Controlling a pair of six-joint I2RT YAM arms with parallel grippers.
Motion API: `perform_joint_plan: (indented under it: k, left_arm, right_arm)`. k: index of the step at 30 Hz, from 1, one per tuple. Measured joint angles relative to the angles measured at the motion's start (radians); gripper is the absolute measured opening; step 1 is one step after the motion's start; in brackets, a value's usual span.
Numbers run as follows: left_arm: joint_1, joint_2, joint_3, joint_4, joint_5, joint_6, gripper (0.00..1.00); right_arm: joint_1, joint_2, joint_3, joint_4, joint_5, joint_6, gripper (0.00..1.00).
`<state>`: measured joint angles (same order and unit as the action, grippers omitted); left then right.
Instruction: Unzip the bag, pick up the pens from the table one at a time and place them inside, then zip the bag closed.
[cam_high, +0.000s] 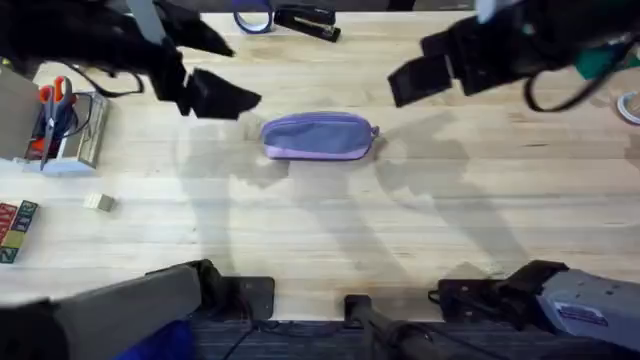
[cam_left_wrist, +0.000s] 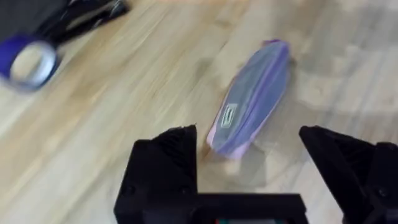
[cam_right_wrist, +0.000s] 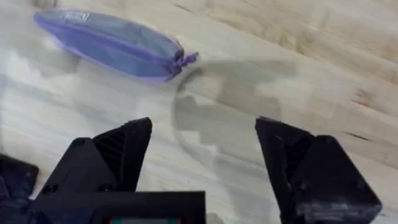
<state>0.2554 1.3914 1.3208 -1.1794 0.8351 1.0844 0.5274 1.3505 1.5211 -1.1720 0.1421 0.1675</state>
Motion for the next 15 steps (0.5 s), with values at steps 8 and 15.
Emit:
perform_joint_plan:
  k: [8, 15]
  left_arm:
    - [0.000, -0.108, 0.111, -0.114, -0.258, -0.403, 0.996]
    - [0.000, -0.165, 0.146, -0.204, -0.328, -0.497, 0.996]
  right_arm:
    - [0.000, -0.103, 0.000, -0.079, 0.000, -0.019, 0.996]
    - [0.000, -0.149, 0.000, -0.087, 0.000, -0.019, 0.995]
